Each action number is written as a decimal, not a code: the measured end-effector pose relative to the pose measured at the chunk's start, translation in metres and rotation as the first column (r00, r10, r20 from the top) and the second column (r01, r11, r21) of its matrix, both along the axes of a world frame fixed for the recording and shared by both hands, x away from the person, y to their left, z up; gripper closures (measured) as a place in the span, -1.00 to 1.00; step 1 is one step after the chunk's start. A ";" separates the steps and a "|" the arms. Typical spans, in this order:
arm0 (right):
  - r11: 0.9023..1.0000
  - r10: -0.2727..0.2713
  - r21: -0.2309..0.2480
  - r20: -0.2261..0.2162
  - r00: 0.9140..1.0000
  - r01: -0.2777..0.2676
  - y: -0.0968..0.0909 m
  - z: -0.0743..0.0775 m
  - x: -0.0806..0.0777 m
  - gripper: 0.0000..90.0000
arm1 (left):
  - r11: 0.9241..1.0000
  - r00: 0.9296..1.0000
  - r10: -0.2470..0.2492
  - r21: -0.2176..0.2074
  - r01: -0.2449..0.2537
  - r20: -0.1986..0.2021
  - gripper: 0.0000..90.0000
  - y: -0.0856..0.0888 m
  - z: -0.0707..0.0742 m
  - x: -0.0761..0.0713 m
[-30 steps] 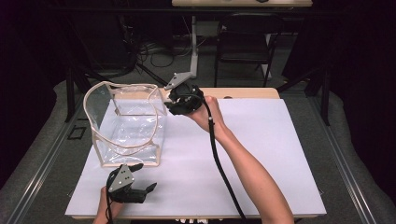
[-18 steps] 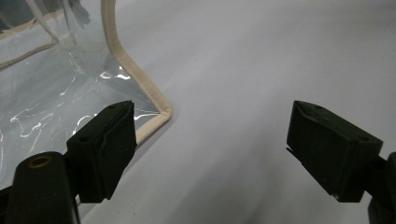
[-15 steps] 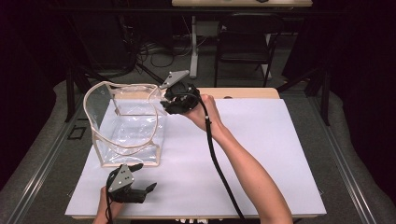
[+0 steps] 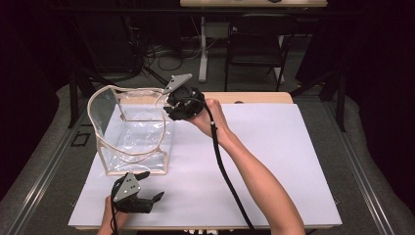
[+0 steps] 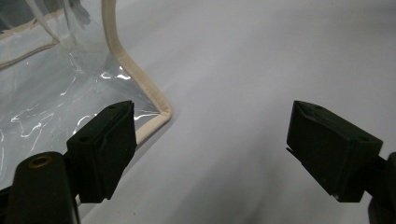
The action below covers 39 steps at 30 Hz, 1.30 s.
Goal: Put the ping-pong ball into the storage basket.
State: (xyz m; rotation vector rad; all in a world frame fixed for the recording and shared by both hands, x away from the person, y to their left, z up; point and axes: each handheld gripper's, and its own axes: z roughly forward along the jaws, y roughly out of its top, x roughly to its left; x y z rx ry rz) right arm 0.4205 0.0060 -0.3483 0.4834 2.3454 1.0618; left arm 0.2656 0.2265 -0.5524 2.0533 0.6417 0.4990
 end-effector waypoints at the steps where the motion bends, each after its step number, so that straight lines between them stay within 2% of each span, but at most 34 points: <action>1: 1.000 0.001 0.001 0.000 1.000 -0.001 0.001 0.000 0.000 0.12 | 1.000 1.000 0.001 -0.001 -0.001 0.000 -0.64 0.000 0.000 0.000; 39: 0.997 0.057 -0.051 -0.001 0.998 -0.057 0.032 0.002 -0.007 0.12 | 1.000 1.000 -0.002 -0.002 0.002 -0.002 -0.64 0.000 0.000 0.000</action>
